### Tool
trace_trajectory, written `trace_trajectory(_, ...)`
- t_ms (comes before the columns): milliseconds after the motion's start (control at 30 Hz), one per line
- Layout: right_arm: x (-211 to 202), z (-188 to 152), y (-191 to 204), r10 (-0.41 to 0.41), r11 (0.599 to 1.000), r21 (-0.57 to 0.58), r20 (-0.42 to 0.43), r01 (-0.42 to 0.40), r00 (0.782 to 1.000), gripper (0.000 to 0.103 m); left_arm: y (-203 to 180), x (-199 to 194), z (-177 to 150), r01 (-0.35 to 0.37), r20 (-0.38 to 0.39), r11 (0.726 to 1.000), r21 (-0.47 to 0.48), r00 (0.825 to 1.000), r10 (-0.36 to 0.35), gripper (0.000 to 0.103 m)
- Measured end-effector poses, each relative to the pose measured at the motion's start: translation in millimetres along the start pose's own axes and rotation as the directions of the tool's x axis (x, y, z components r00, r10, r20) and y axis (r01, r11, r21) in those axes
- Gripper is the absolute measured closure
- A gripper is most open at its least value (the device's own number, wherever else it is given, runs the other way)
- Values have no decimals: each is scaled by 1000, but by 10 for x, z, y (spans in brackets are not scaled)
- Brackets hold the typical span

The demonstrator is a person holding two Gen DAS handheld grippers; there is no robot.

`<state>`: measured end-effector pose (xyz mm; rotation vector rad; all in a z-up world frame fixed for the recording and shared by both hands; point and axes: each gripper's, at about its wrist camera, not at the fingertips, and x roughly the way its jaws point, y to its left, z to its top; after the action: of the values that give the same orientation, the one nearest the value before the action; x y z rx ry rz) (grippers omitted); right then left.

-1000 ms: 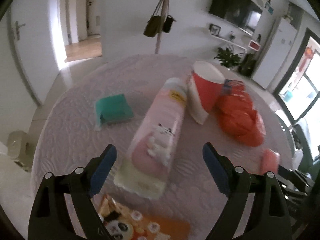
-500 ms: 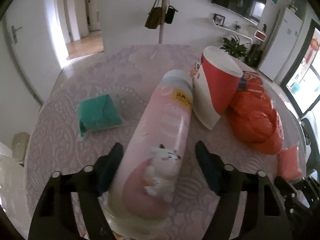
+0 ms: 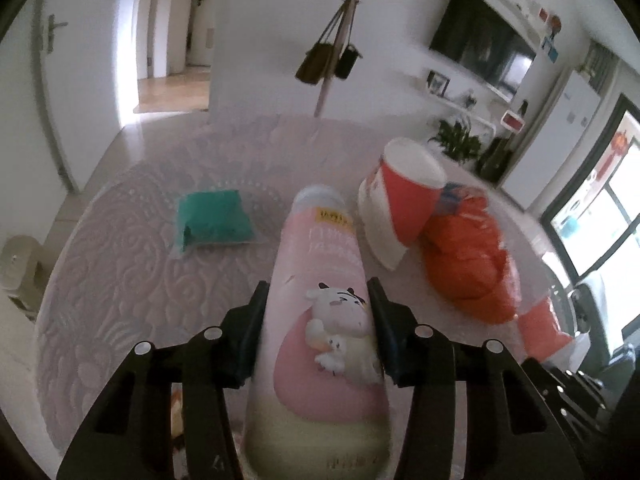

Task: Collect trash
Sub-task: 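Grasp the pink bag with right gripper while left gripper grasps pink-white bottle, then carry pink bag and pink-white bottle to the basket and release both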

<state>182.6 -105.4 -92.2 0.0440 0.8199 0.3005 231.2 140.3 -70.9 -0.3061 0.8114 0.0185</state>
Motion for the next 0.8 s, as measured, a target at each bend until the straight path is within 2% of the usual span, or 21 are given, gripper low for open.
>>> trace_trajectory(200, -286, -56, 20, 49, 999, -13, 134, -48, 990, 90, -226, -363, -143, 77, 83, 997, 3, 994, -77, 56)
trace_trajectory(333, -404, -90, 26, 60, 998, -23, 181, -57, 982, 90, -416, -521, -213, 137, 130, 990, 28, 982, -139, 56)
trace_trajectory(433, -481, -85, -41, 80, 997, -8, 206, -81, 975, 90, -597, -627, -250, 187, 172, 980, 60, 966, -195, 56)
trace_trajectory(633, -634, -13, -353, 36, 998, 32, 246, -46, 969, 90, -1059, -672, -288, 251, 192, 960, 124, 943, -271, 56)
trace_trajectory(733, -725, 41, -616, 13, 997, 76, 266, -34, 964, 90, -1350, -614, -240, 285, 180, 944, 168, 932, -314, 56)
trace_trajectory(800, -815, 63, -819, -32, 995, 99, 295, 2, 955, 90, -1633, -535, -209, 308, 156, 930, 200, 927, -341, 56)
